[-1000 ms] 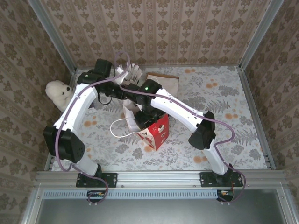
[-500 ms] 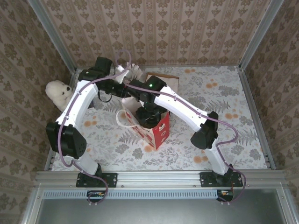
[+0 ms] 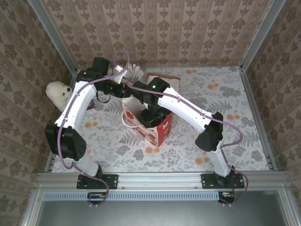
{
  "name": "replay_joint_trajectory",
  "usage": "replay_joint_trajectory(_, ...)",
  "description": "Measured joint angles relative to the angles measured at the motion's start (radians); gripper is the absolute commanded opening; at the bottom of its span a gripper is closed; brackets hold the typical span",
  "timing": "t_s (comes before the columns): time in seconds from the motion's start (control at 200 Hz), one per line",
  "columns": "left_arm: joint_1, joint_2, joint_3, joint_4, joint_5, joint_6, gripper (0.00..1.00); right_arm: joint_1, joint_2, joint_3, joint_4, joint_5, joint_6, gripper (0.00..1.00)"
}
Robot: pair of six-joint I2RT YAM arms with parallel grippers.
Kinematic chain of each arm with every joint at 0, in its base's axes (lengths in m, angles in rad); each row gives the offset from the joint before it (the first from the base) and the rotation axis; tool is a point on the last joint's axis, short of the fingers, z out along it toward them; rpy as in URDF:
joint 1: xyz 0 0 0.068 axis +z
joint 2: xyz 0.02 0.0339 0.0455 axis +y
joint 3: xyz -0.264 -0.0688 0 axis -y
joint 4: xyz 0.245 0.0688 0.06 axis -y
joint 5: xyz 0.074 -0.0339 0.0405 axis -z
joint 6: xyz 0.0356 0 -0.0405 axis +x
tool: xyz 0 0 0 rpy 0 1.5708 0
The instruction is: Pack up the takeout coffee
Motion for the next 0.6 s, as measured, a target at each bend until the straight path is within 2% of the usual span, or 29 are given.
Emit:
replay_joint_trajectory(0.2, 0.006, 0.000, 0.000, 0.010, 0.049, -0.020, 0.00, -0.001, 0.005, -0.015, 0.005, -0.024, -0.021, 0.58)
replay_joint_trajectory(0.49, 0.015, -0.001, -0.030, 0.072, 0.084, -0.046, 0.00, -0.003, 0.020, 0.043, 0.010, -0.195, -0.072, 0.57)
replay_joint_trajectory(0.6, 0.016, -0.001, -0.043, 0.080, 0.087, -0.052, 0.00, -0.008, 0.019, 0.038, 0.012, -0.201, -0.072, 0.57)
